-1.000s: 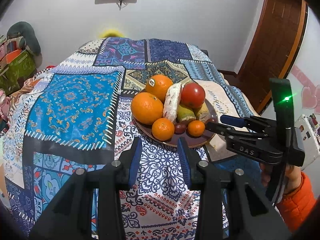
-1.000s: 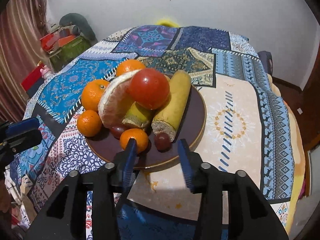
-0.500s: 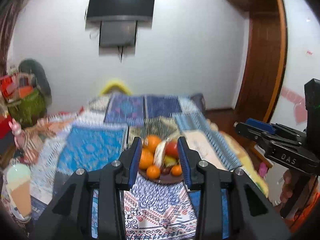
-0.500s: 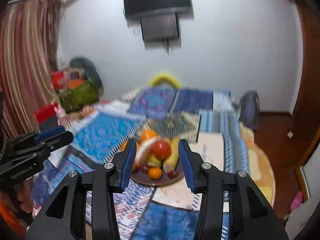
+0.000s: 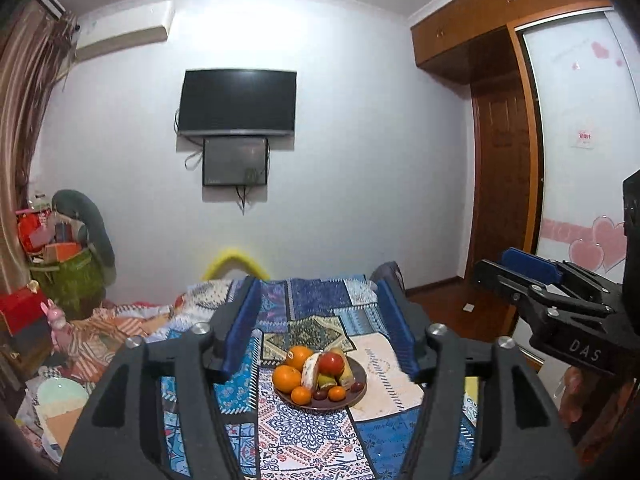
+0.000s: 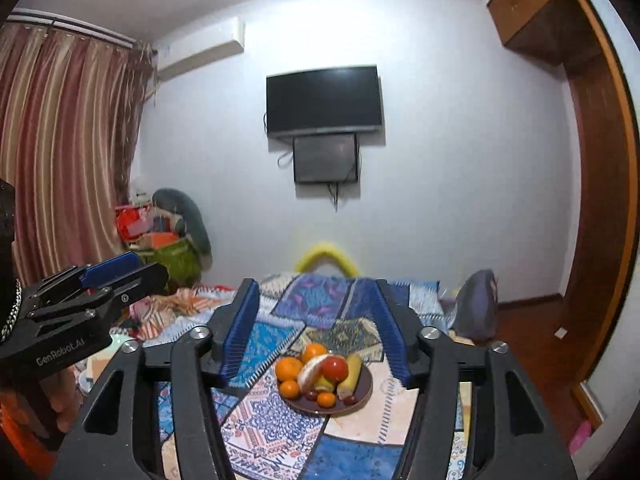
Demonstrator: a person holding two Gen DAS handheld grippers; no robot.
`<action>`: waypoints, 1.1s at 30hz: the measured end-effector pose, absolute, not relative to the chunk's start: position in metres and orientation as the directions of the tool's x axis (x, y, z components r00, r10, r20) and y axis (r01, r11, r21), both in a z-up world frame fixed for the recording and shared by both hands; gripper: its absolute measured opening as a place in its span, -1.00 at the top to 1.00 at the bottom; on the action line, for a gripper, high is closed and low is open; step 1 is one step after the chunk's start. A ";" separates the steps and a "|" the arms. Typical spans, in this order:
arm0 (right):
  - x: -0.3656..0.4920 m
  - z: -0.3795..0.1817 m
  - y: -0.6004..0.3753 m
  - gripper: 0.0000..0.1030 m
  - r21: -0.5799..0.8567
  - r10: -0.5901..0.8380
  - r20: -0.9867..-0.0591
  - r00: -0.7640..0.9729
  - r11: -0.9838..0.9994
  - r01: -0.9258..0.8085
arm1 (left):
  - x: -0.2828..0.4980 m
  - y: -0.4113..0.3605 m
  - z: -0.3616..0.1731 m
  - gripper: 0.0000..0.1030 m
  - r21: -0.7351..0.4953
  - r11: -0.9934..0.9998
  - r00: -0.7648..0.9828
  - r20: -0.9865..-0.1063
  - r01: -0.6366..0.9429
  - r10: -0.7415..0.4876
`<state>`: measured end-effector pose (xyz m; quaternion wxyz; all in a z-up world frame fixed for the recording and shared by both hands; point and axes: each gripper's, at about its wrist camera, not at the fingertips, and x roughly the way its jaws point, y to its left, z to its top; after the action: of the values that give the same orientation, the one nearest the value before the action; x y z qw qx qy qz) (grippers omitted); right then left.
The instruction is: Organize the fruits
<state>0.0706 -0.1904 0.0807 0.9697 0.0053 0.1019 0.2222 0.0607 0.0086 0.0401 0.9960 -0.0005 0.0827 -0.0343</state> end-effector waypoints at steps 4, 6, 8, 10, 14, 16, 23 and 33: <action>0.061 0.083 -0.186 -0.37 0.047 0.405 -0.153 0.901 0.914 -0.403 | 0.048 0.008 0.046 -0.31 -0.002 0.998 0.988 -0.140 0.066 -0.066; 0.059 0.083 -0.185 -0.52 0.048 0.392 -0.140 0.909 0.920 -0.389 | 0.045 0.008 0.046 -0.43 -0.004 0.998 0.989 -0.137 0.064 -0.064; 0.055 0.081 -0.186 -0.63 0.047 0.377 -0.129 0.917 0.926 -0.374 | 0.041 0.008 0.047 -0.61 -0.004 0.998 0.990 -0.131 0.056 -0.056; 0.054 0.082 -0.186 -0.67 0.046 0.367 -0.125 0.922 0.930 -0.364 | 0.039 0.008 0.047 -0.85 -0.004 0.999 0.992 -0.122 0.041 -0.041; 0.050 0.083 -0.190 -0.97 0.057 0.355 -0.121 0.927 0.935 -0.350 | 0.037 0.007 0.047 -0.97 -0.005 1.000 0.994 -0.111 0.023 -0.023; 0.049 0.083 -0.192 -1.00 0.066 0.349 -0.113 0.930 0.937 -0.343 | 0.038 0.008 0.046 -0.98 -0.008 1.000 0.993 -0.116 0.022 -0.022; 0.043 0.079 -0.197 -1.00 0.063 0.340 -0.117 0.933 0.940 -0.335 | 0.036 0.008 0.043 -0.99 -0.011 1.000 0.992 -0.123 0.017 -0.018; 0.041 0.079 -0.199 -1.00 0.070 0.344 -0.124 0.931 0.939 -0.338 | 0.037 0.010 0.042 -1.00 -0.017 1.000 0.992 -0.125 0.017 -0.019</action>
<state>0.0412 -0.1990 0.0786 0.9822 0.0236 0.0673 0.1735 0.0366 0.0095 0.0421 0.9980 -0.0077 0.0626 -0.0090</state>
